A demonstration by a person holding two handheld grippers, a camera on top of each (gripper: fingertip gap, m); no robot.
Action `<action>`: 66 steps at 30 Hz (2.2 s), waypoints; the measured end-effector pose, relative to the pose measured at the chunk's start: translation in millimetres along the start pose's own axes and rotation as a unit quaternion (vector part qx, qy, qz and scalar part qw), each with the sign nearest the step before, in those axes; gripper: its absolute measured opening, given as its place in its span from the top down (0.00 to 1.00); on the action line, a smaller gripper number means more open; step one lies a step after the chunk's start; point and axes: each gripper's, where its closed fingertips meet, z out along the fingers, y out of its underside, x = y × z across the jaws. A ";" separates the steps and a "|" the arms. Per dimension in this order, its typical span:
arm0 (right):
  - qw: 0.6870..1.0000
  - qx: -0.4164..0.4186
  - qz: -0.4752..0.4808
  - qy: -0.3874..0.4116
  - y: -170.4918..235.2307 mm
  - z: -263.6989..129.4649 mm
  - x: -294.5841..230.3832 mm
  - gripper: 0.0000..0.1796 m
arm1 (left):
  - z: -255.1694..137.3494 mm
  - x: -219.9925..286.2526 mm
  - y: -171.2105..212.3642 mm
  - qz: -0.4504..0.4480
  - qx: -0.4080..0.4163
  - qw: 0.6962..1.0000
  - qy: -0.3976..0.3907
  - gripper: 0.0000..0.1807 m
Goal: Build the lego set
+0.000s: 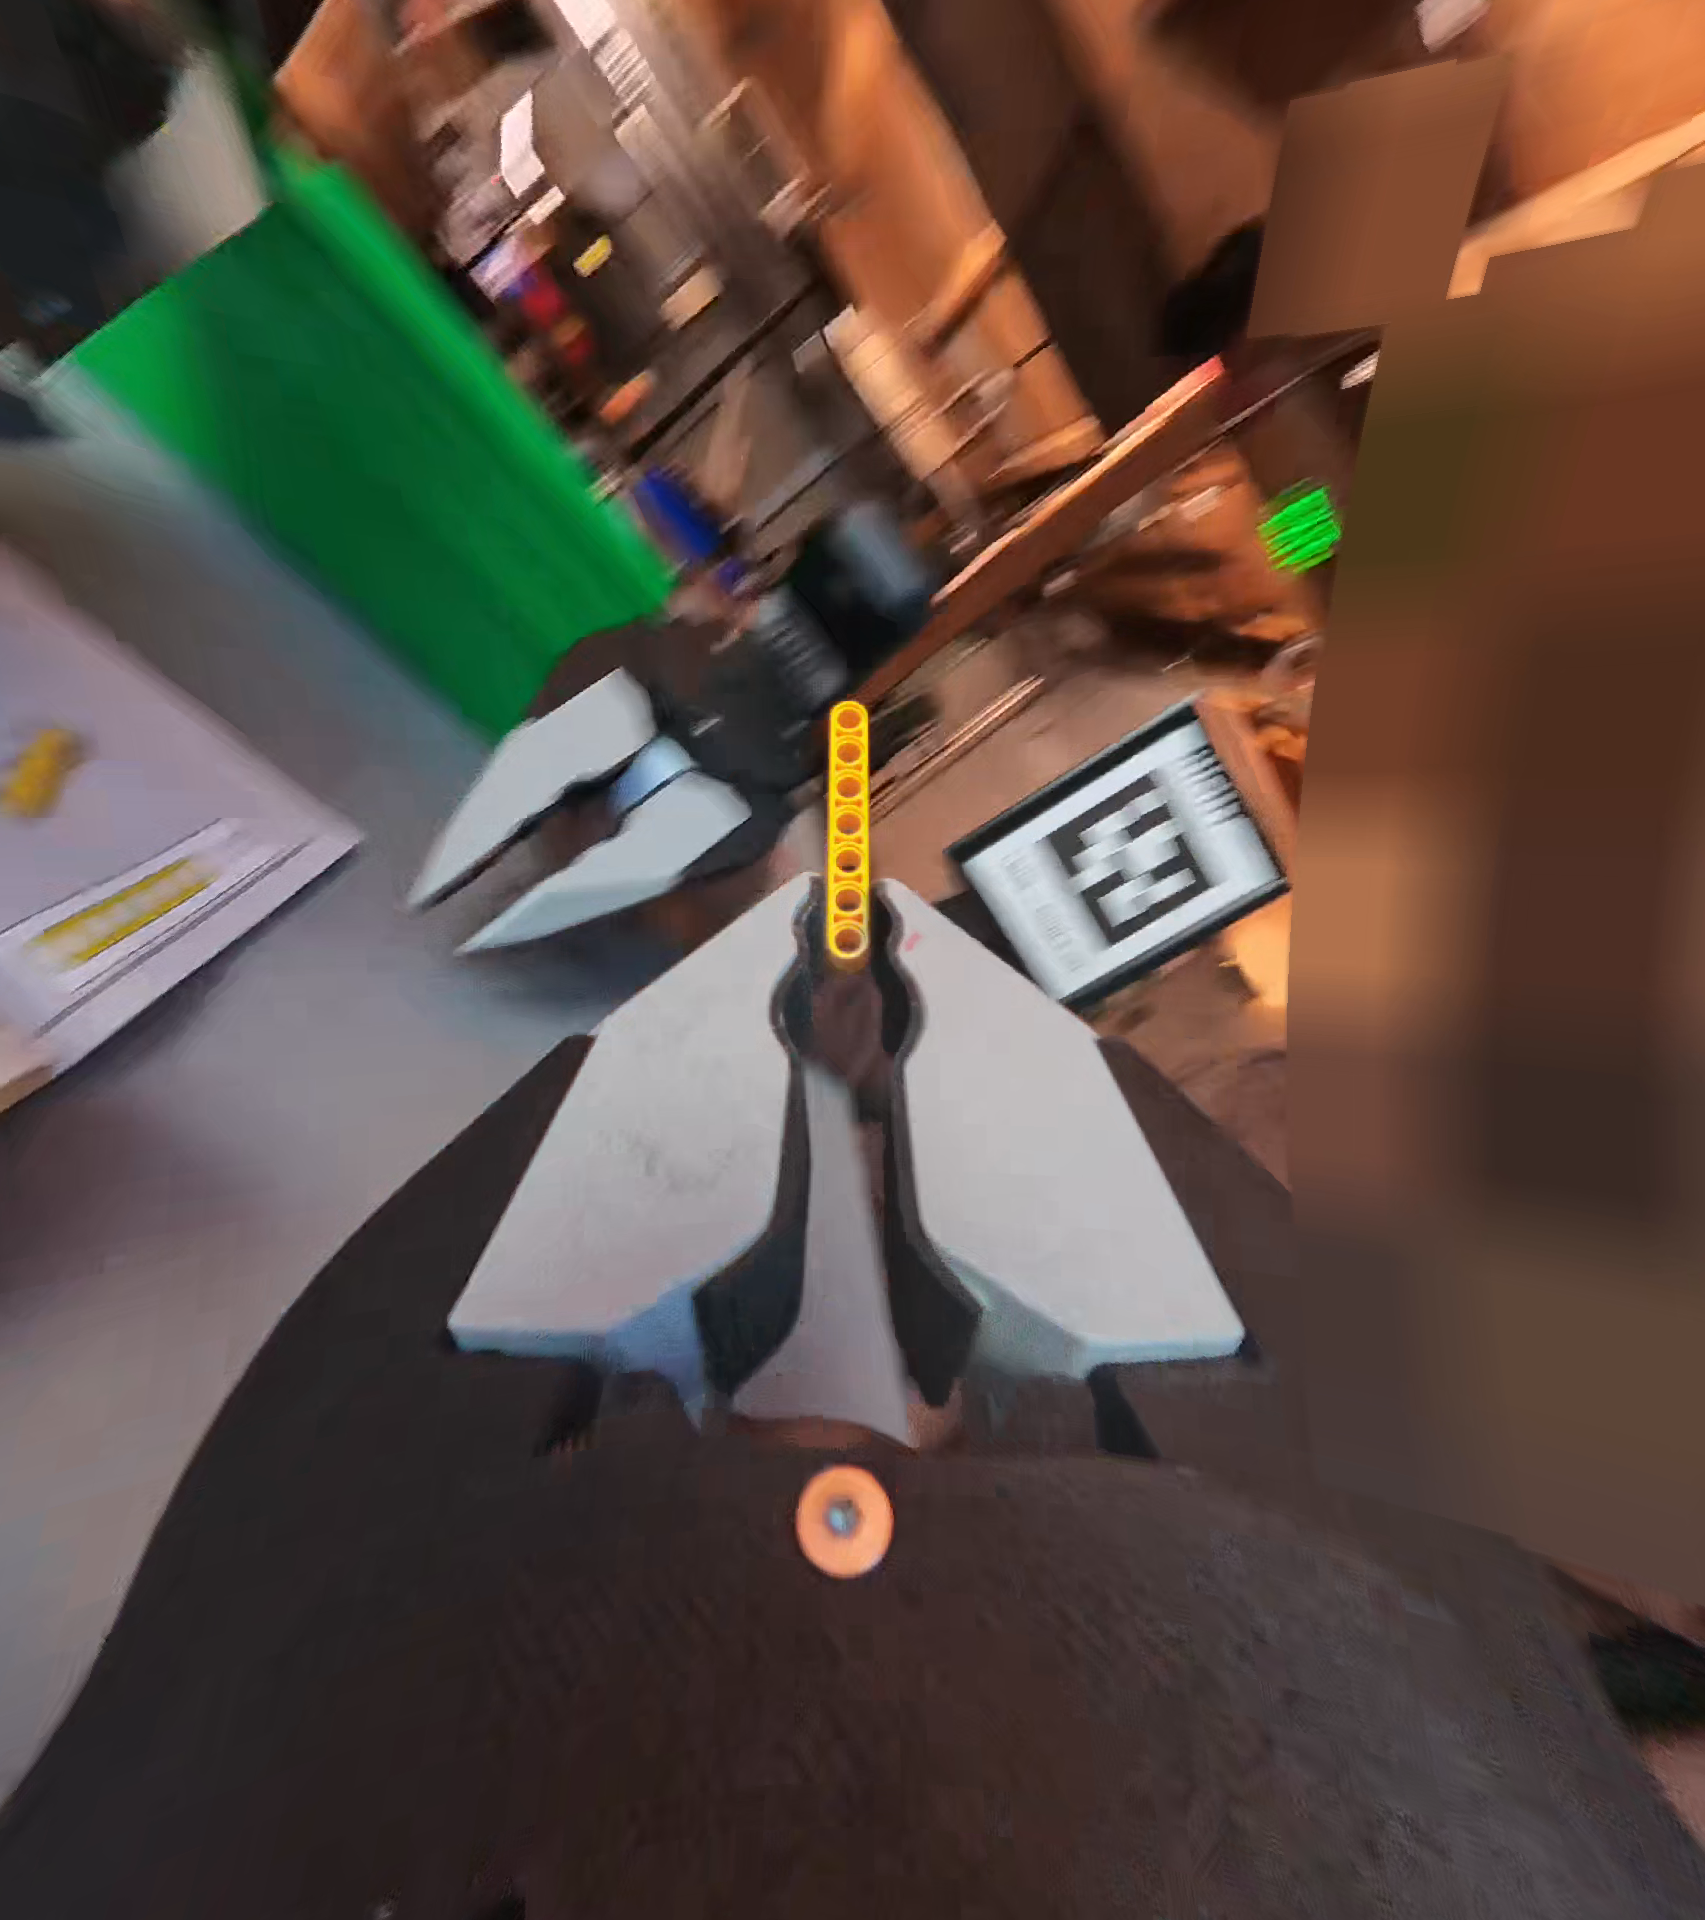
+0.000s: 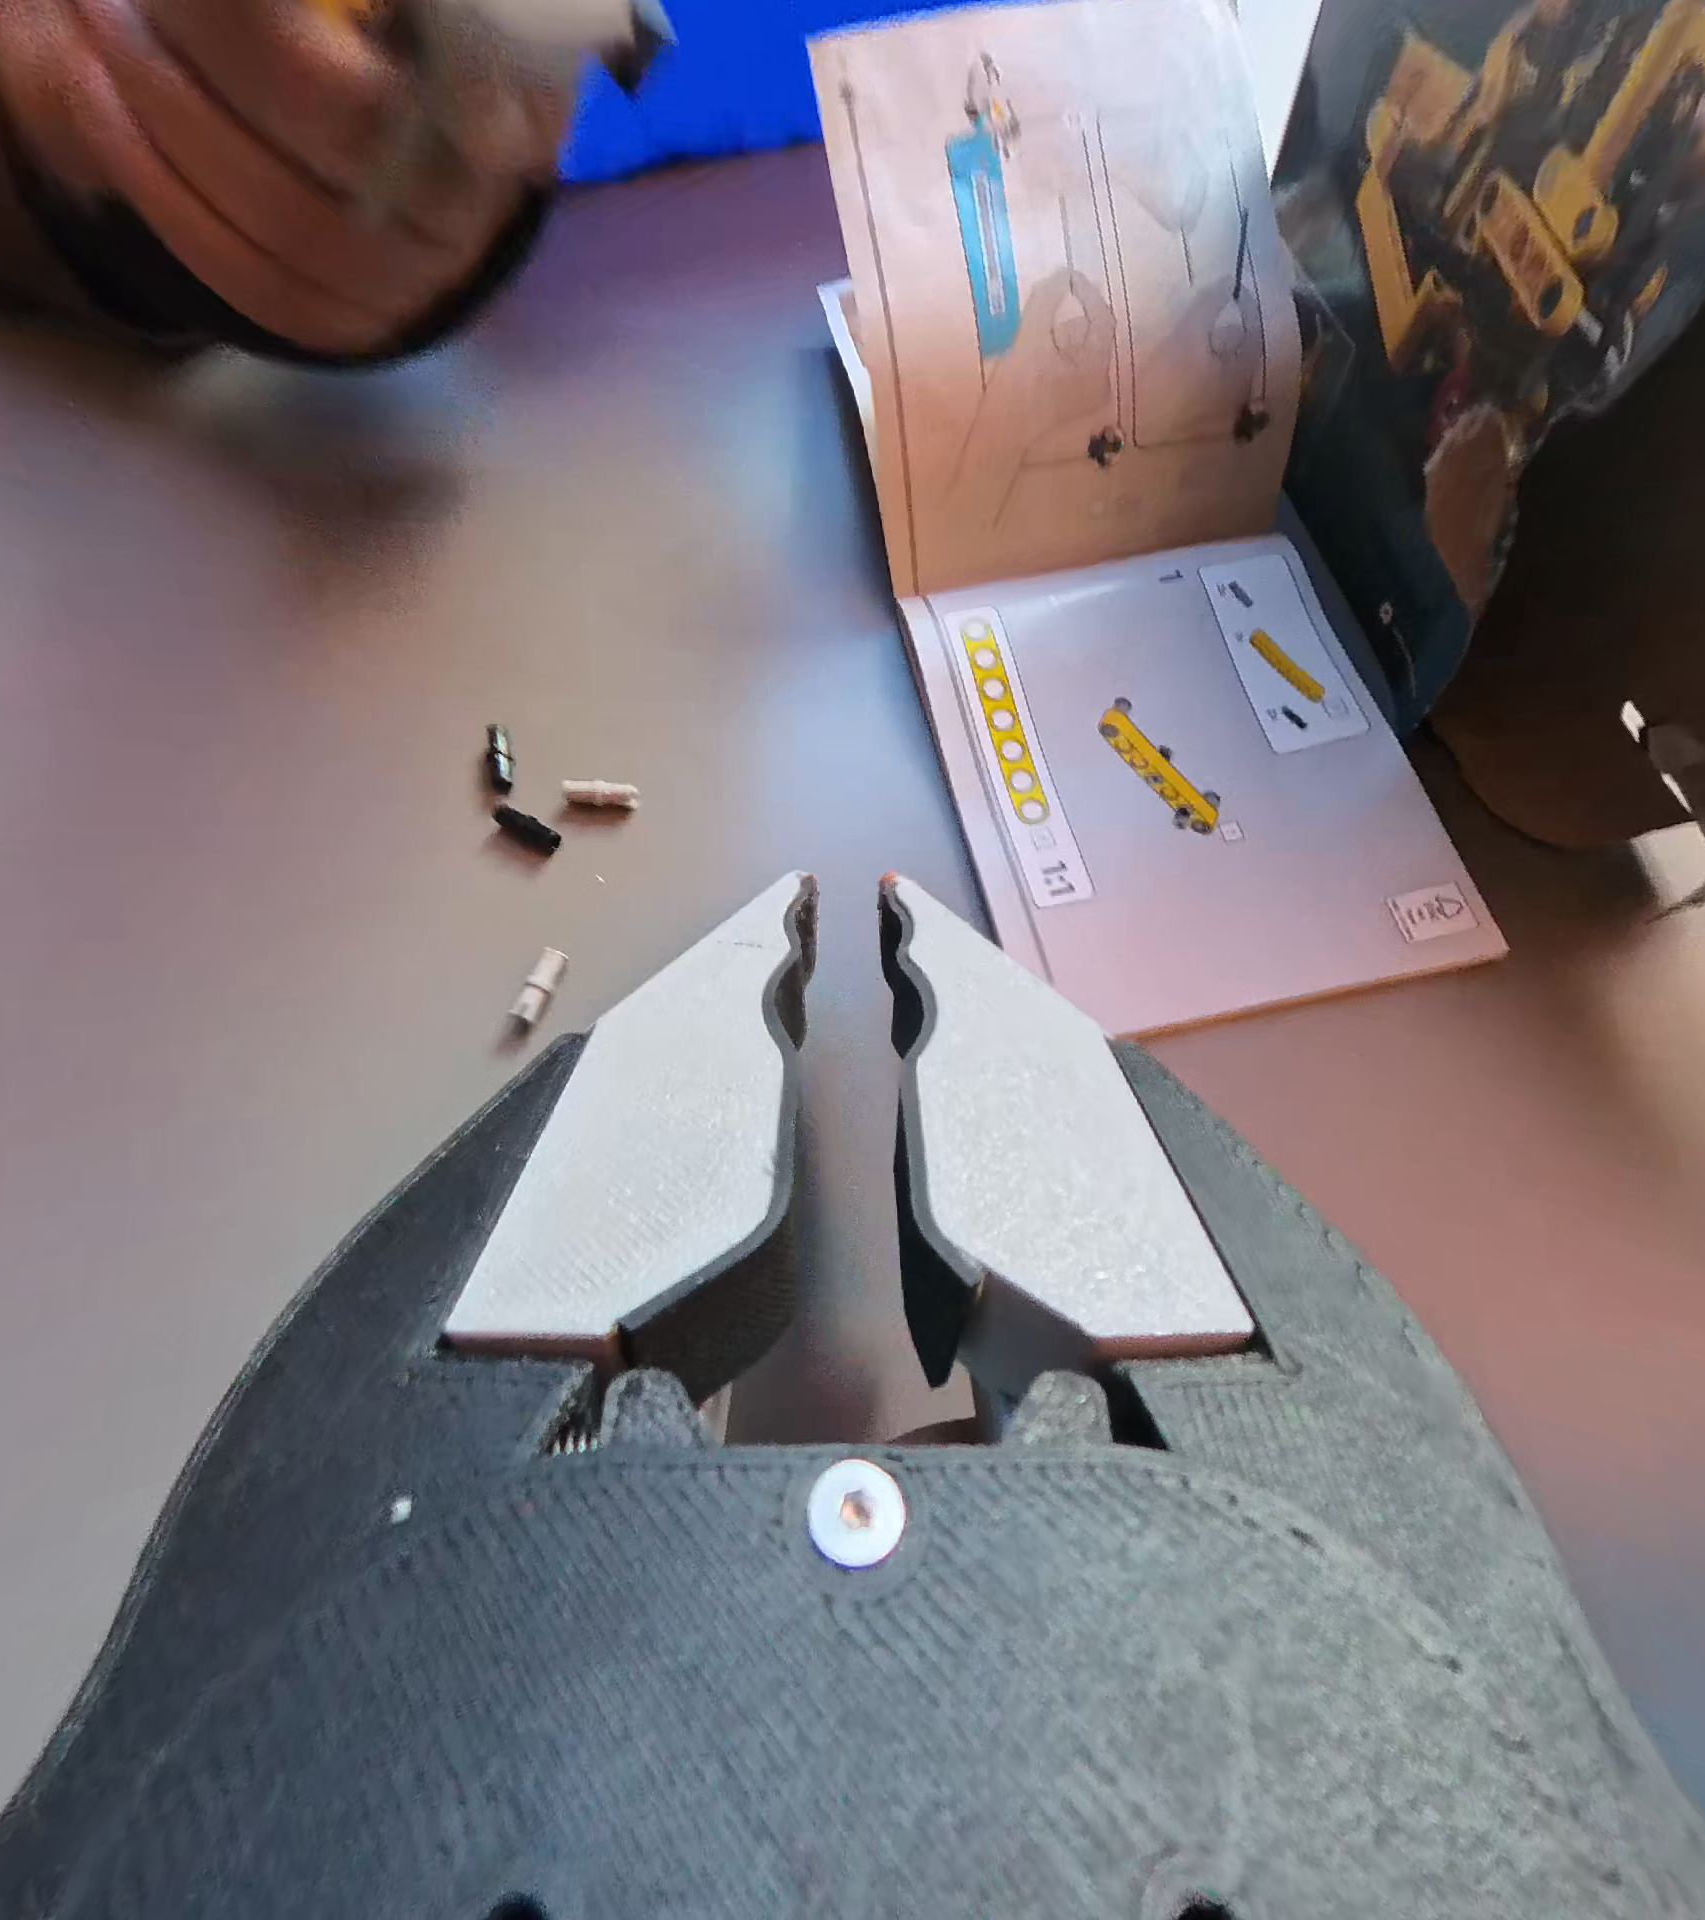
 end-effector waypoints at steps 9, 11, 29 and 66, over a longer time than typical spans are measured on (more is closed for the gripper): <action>0.996 0.059 -0.029 -0.057 -18.9 -4.2 -24.4 0.92 | 0.1 -50.9 49.6 0.043 -0.148 0.976 -0.151 0.97; 0.996 0.060 -0.042 -0.060 -20.6 -2.4 -28.7 0.91 | 0.6 -51.0 52.3 0.033 -0.152 0.977 -0.149 0.97; 0.988 0.088 -0.116 -0.054 -33.2 3.8 -50.8 0.91 | 3.1 -52.9 67.9 -0.023 -0.177 0.975 -0.131 0.97; 0.991 0.069 -0.107 -0.049 -26.2 3.3 -45.0 0.97 | -3.5 -64.8 56.0 0.298 -0.222 0.891 -0.260 0.85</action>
